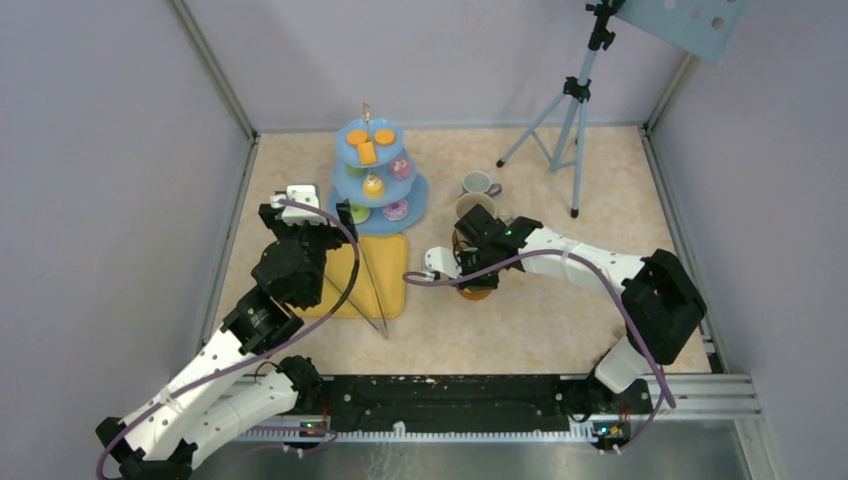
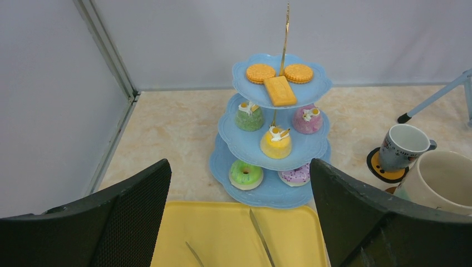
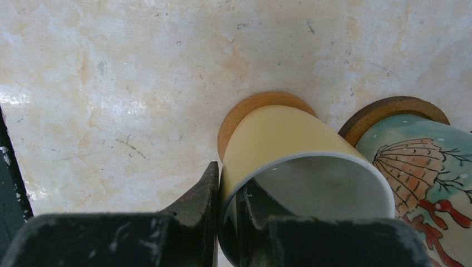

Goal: Serve the afternoon tea

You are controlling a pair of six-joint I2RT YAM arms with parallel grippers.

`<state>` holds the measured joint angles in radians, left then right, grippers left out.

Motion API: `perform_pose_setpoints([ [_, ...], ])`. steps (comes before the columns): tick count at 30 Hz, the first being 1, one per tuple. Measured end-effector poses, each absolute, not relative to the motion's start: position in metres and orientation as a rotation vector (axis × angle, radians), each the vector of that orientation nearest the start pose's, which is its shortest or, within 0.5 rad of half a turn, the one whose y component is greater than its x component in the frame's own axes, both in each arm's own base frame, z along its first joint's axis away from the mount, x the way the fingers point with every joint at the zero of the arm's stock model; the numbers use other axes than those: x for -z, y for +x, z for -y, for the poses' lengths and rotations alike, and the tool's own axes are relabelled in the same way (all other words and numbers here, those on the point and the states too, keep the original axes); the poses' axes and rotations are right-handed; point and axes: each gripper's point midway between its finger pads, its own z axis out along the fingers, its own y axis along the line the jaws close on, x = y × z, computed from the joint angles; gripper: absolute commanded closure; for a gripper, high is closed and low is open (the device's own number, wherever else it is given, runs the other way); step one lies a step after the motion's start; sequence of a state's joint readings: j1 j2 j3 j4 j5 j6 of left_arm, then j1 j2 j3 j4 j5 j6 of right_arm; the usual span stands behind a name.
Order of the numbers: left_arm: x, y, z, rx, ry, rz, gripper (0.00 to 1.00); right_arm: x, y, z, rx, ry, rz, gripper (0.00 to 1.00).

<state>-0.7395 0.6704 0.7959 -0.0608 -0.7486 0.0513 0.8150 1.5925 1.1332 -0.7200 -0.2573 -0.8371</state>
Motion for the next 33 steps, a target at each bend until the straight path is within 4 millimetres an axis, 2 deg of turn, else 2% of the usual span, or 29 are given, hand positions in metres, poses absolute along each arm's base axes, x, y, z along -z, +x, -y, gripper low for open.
perform_pose_setpoints([
  [5,-0.339,0.268,0.08,-0.014,-0.002,-1.523,0.01,-0.079,0.224,-0.259,-0.346,-2.054,-1.798,0.87],
  [9,-0.339,0.268,0.08,-0.014,-0.002,-1.523,0.01,-0.079,0.224,-0.258,-0.346,-2.055,-1.801,0.73],
  [13,-0.338,0.269,0.081,-0.018,0.002,-1.528,0.01,-0.082,0.226,-0.26,-0.34,-2.048,-1.794,0.65],
  [14,-0.337,0.27,0.082,-0.02,0.004,-1.531,0.01,-0.084,0.227,-0.261,-0.339,-2.044,-1.79,0.58],
  [15,-0.336,0.27,0.083,-0.022,0.006,-1.534,0.01,-0.086,0.228,-0.262,-0.338,-2.038,-1.783,0.45],
  [16,-0.335,0.271,0.083,-0.024,0.008,-1.537,0.01,-0.087,0.228,-0.263,-0.338,-2.032,-1.782,0.21],
  [17,-0.334,0.272,0.084,-0.027,0.011,-1.541,0.01,-0.089,0.229,-0.263,-0.337,-2.026,-1.778,0.13],
  [21,-0.329,0.275,0.086,-0.044,0.022,-1.556,0.01,-0.103,0.231,-0.265,-0.332,-1.994,-1.757,0.1],
  [24,-0.326,0.276,0.085,-0.064,0.026,-1.563,0.01,-0.128,0.233,-0.268,-0.326,-1.938,-1.72,0.09],
  [27,-0.324,0.277,0.082,-0.088,0.023,-1.564,0.01,-0.162,0.231,-0.266,-0.32,-1.847,-1.674,0.08],
  [31,-0.325,0.277,0.077,-0.114,0.0,-1.561,0.01,-0.222,0.23,-0.252,-0.282,-1.617,-1.635,0.08],
  [33,-0.325,0.276,0.074,-0.126,-0.014,-1.571,0.01,-0.261,0.232,-0.235,-0.232,-1.404,-1.631,0.08],
])
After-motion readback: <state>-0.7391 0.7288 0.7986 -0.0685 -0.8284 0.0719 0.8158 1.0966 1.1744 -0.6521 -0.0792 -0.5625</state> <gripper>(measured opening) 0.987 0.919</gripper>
